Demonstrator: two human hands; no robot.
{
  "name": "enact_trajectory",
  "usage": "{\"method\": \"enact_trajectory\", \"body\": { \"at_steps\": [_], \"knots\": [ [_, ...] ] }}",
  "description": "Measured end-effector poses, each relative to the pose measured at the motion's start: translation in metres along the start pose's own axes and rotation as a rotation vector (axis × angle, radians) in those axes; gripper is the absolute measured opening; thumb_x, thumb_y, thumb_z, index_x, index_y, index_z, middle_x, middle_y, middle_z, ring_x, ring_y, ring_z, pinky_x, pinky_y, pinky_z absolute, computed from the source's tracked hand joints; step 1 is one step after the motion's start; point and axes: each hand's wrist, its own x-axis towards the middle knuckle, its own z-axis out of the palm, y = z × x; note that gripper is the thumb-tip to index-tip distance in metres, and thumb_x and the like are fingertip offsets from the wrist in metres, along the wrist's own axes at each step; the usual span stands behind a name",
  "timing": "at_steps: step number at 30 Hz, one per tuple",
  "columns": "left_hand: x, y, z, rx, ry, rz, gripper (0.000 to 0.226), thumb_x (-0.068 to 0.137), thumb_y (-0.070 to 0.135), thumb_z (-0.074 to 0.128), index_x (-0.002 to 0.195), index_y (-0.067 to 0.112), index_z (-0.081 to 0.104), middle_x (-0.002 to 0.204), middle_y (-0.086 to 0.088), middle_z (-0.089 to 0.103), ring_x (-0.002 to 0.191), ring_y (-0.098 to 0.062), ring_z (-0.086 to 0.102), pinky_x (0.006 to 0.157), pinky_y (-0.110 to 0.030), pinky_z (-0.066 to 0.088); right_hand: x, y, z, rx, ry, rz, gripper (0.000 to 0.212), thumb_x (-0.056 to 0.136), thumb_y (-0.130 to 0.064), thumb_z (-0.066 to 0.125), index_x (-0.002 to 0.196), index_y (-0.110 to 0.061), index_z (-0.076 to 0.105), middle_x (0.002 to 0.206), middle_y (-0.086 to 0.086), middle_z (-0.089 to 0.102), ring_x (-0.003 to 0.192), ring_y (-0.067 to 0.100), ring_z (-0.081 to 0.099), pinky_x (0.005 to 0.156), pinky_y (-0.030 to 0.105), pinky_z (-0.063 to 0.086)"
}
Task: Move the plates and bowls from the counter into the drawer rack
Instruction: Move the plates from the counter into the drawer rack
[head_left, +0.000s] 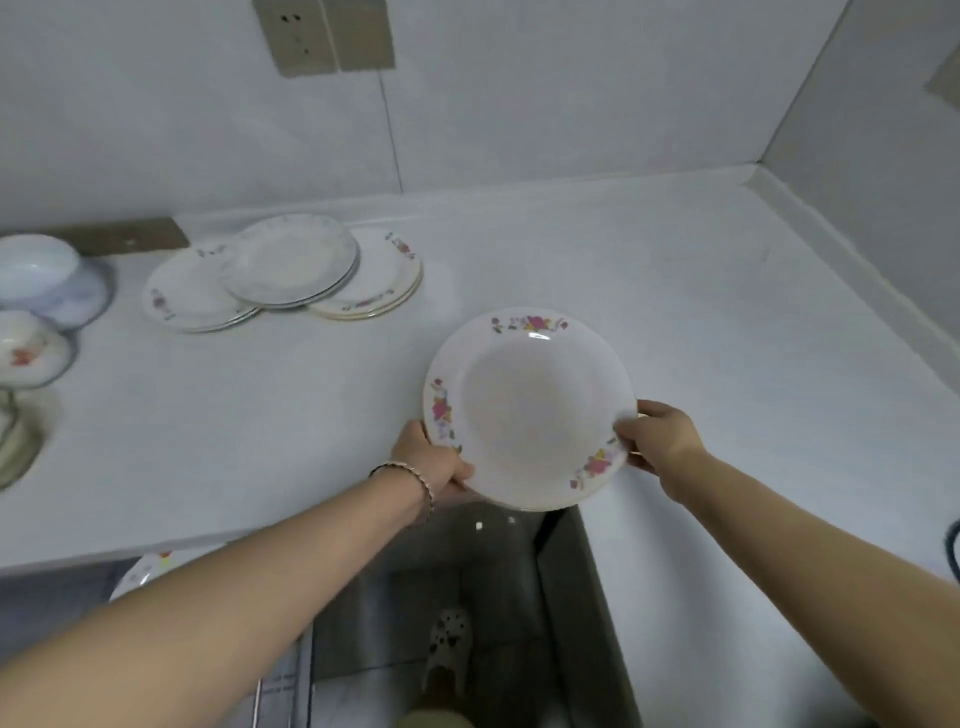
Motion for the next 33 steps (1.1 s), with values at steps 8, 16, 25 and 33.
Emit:
{"method": "enact_trajectory", "body": {
  "at_steps": [8, 16, 25, 33],
  "knots": [
    [-0.066, -0.101, -0.159, -0.204, 0.116, -0.136, 0.033, 0.078, -0.022, 0.058, 0.096, 0.006, 0.052, 0.112, -0.015, 0.061, 0.096, -0.025, 0.057, 0.081, -0.037, 0.052, -0.105, 0.029, 0.128, -0.162, -0.303, -0.048, 0.032, 0.087, 0.006, 0.053, 0.118, 0.000, 0.058, 0.110, 0.021, 0.065, 0.095, 0.033, 0.065, 0.070, 0.030, 0.060],
    [-0.106, -0.217, -0.321, -0.283, 0.221, -0.237, 0.039, 0.078, -0.023, 0.055, 0.105, 0.005, 0.054, 0.112, -0.013, 0.060, 0.105, -0.030, 0.058, 0.082, -0.039, 0.052, -0.202, 0.080, 0.280, -0.275, -0.494, 0.007, 0.035, 0.084, 0.011, 0.055, 0.118, 0.004, 0.058, 0.100, 0.021, 0.065, 0.073, 0.028, 0.064, 0.060, 0.029, 0.060],
    [-0.104, -0.315, -0.499, -0.215, 0.252, -0.355, 0.048, 0.077, -0.025, 0.055, 0.120, -0.003, 0.052, 0.126, -0.020, 0.058, 0.115, -0.038, 0.056, 0.081, -0.046, 0.052, -0.291, 0.144, 0.448, -0.141, -0.518, 0.204, 0.040, 0.085, 0.013, 0.056, 0.124, 0.005, 0.053, 0.088, 0.018, 0.065, 0.066, 0.022, 0.062, 0.046, 0.026, 0.058],
    [-0.042, -0.367, -0.579, -0.130, 0.240, -0.492, 0.053, 0.076, -0.027, 0.052, 0.123, -0.002, 0.053, 0.129, -0.020, 0.058, 0.119, -0.039, 0.055, 0.085, -0.047, 0.053, -0.293, 0.180, 0.551, -0.165, -0.435, 0.281, 0.036, 0.086, 0.008, 0.058, 0.122, 0.003, 0.058, 0.081, 0.013, 0.064, 0.054, 0.017, 0.061, 0.049, 0.025, 0.057]
  ]
}}
